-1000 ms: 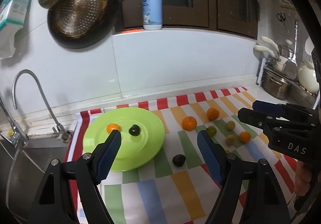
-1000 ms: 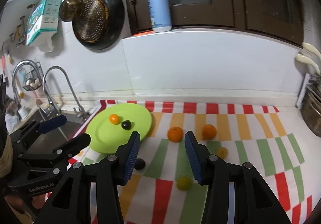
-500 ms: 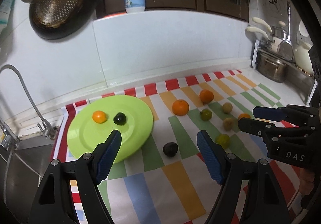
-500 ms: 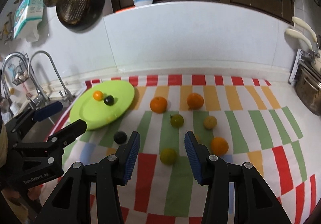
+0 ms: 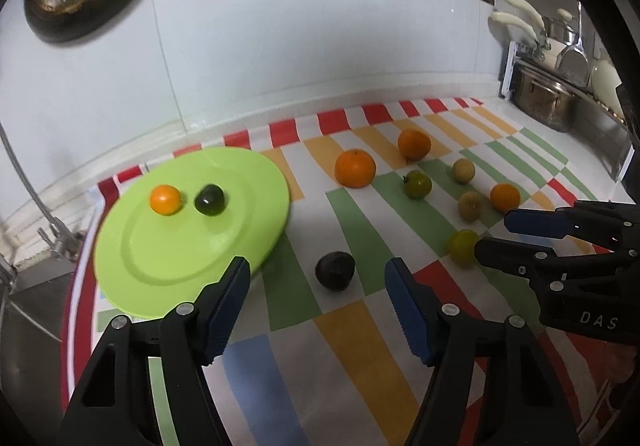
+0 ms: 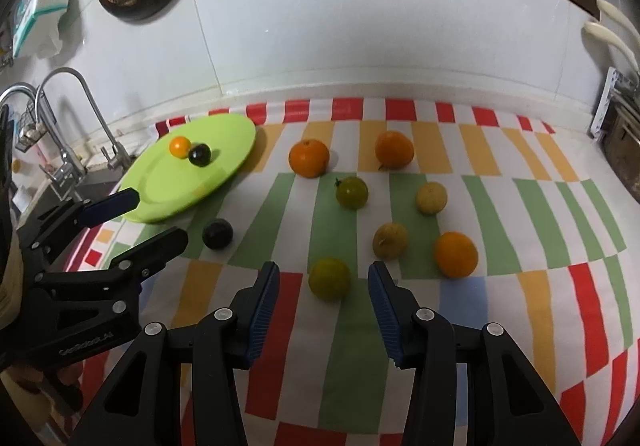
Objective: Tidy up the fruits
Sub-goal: 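Move both open grippers back from the plate toward the remaining fruits, then grasp a second dark plum with the left gripper while the right grasps a green-yellow fruit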
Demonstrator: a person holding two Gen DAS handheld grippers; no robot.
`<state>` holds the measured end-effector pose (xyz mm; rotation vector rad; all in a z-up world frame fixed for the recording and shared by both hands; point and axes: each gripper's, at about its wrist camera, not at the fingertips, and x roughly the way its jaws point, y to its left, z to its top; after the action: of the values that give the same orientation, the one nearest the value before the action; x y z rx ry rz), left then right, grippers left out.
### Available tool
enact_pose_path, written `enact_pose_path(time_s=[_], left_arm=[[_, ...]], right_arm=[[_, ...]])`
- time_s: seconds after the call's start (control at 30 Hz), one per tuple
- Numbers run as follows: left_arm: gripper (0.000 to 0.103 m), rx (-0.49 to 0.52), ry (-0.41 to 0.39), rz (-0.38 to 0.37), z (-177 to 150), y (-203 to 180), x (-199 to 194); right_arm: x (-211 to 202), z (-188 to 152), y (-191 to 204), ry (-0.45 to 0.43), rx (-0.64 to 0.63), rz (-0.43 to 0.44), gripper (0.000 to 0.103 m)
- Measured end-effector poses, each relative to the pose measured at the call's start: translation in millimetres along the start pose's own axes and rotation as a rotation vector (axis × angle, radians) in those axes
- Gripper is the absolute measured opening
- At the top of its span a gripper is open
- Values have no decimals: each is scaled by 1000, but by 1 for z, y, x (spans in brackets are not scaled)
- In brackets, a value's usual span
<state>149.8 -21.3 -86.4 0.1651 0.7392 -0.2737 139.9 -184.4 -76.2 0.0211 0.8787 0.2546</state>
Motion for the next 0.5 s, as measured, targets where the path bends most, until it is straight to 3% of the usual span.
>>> enact_pose_path(time_s=[0.27,0.5], left_arm=[[54,-5,80,-53,-1,-1,27],[44,-21,102,-76,3,-1,39]], right_arm=[[16,-4,-2,35,4,3,47],[26,-5,-4,49,1,5,42]])
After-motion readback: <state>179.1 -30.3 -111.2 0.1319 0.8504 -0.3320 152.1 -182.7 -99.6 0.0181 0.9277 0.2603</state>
